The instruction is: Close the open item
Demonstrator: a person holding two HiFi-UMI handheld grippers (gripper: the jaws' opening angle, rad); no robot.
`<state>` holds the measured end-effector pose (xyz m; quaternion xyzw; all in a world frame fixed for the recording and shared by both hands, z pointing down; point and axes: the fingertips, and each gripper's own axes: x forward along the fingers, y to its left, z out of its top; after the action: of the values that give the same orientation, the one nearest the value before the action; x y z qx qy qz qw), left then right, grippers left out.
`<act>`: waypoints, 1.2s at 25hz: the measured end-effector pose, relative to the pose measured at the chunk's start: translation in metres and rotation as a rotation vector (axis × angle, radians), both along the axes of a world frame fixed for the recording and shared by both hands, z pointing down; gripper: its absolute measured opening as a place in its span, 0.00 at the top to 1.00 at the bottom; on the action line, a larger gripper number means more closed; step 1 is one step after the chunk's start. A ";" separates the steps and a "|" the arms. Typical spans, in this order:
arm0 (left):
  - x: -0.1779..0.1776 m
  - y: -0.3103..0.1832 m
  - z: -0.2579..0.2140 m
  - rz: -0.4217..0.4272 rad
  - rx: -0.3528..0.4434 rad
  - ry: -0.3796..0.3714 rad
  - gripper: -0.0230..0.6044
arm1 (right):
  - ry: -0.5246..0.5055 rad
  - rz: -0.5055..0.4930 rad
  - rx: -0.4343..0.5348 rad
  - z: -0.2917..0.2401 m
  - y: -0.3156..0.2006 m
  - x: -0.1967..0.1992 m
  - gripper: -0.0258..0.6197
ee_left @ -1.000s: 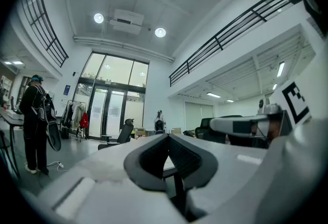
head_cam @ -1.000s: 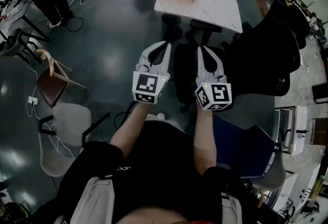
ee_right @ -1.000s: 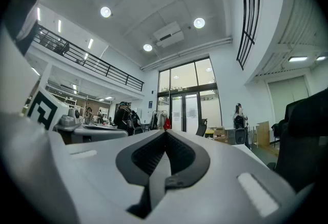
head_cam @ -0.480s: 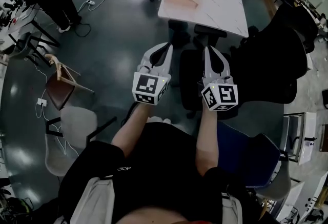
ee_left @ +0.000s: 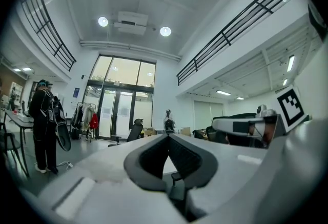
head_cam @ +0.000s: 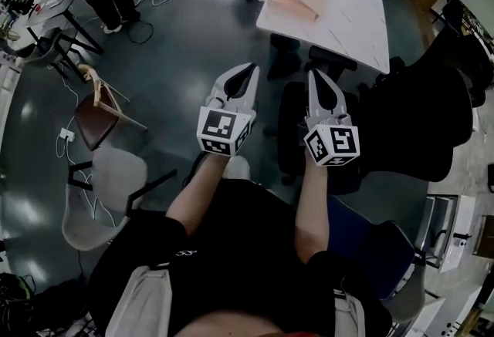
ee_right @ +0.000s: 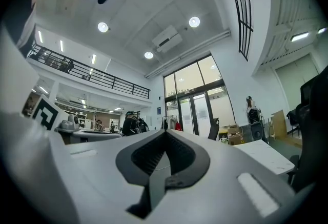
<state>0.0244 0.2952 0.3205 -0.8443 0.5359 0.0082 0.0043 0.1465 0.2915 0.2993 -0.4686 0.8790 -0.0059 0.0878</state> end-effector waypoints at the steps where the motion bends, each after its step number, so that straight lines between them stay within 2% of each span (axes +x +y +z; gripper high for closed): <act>1: 0.000 -0.004 -0.001 -0.001 0.001 0.002 0.97 | -0.001 -0.001 0.001 -0.001 -0.004 0.000 0.97; 8: 0.003 -0.049 0.000 0.038 0.005 0.023 0.97 | 0.007 0.029 0.006 -0.002 -0.046 0.005 0.97; 14: 0.007 -0.112 0.013 0.073 0.000 0.047 0.97 | 0.031 0.035 0.012 0.005 -0.098 -0.002 0.97; 18: -0.002 -0.168 0.022 0.076 -0.002 0.061 0.97 | 0.029 0.047 0.002 0.012 -0.158 -0.006 0.97; 21: -0.027 -0.213 0.030 0.056 -0.012 0.075 0.97 | 0.029 0.033 0.007 0.017 -0.201 -0.026 0.97; 25: -0.050 -0.275 0.050 0.071 -0.043 0.117 0.97 | 0.040 0.016 -0.010 0.032 -0.265 -0.050 0.97; 30: -0.065 -0.368 0.059 0.120 -0.088 0.091 0.97 | 0.003 0.063 -0.043 0.037 -0.363 -0.065 0.97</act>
<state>-0.0409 -0.0728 0.3794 -0.8729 0.4839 0.0233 -0.0579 0.0819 -0.0713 0.3367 -0.4977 0.8637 -0.0211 0.0765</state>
